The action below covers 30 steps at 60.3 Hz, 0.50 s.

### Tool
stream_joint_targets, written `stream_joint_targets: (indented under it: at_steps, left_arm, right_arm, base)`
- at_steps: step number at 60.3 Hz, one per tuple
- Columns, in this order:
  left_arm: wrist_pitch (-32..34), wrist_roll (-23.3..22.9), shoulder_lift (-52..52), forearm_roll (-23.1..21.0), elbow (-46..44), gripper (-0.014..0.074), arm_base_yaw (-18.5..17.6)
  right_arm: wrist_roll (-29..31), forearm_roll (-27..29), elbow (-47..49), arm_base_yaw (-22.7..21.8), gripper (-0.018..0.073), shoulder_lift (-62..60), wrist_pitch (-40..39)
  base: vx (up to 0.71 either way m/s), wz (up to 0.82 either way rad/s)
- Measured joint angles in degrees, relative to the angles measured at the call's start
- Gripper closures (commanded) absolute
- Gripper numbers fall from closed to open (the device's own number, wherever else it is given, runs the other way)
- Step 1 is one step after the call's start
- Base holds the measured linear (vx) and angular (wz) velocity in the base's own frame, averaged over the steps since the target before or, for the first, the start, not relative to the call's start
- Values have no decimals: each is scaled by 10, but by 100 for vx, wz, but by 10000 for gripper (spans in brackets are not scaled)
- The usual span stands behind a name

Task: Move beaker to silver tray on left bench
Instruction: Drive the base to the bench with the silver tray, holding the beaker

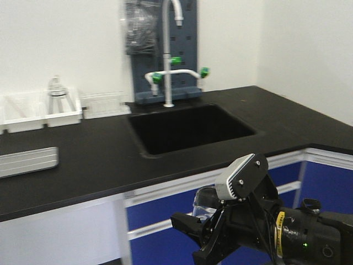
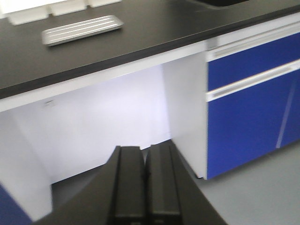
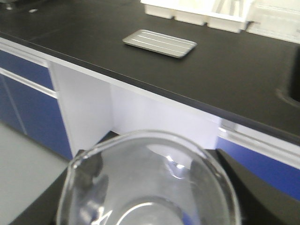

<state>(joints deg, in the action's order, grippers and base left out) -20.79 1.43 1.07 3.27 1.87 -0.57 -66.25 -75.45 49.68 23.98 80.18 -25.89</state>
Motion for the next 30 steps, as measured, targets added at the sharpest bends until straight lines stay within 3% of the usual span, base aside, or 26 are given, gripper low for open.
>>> stream_joint_targets:
  at_steps: [30]
  left_arm:
    - [0, 0, 0, 0, 0, 595, 0]
  right_arm:
    - [0, 0, 0, 0, 570, 0, 0]
  base:
    - [13, 51]
